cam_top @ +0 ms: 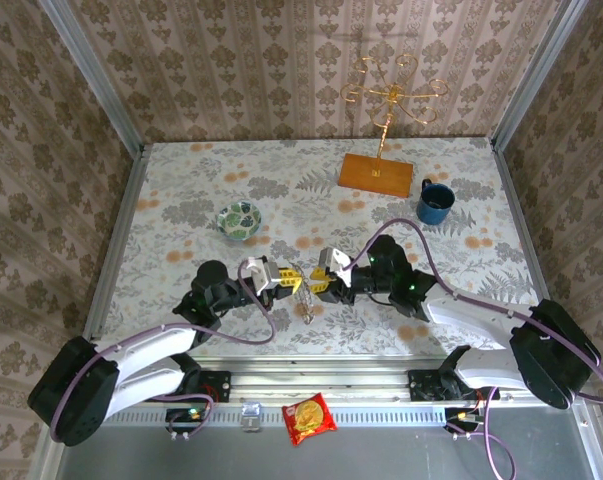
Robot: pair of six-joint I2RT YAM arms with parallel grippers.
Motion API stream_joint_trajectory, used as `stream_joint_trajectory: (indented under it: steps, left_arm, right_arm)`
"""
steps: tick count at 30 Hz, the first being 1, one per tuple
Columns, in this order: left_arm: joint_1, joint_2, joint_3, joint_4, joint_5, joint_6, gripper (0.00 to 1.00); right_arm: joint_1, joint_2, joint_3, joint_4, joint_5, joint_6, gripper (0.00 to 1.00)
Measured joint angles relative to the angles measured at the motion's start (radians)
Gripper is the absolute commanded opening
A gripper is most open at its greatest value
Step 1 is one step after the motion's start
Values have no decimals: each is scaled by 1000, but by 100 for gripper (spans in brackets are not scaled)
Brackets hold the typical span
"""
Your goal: Put the keys on the keyring
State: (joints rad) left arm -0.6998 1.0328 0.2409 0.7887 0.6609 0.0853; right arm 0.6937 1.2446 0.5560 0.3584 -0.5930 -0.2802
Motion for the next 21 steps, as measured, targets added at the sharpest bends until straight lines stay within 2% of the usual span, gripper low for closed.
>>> stream_joint_trajectory:
  steps: [9,21]
  left_arm:
    - [0,19,-6,51,23,-23,0]
    - [0,34,-8,87,34,-34,0]
  right_arm:
    - [0,16,-2,76,-37,30,30]
    - [0,47,0,111,-59,56,21]
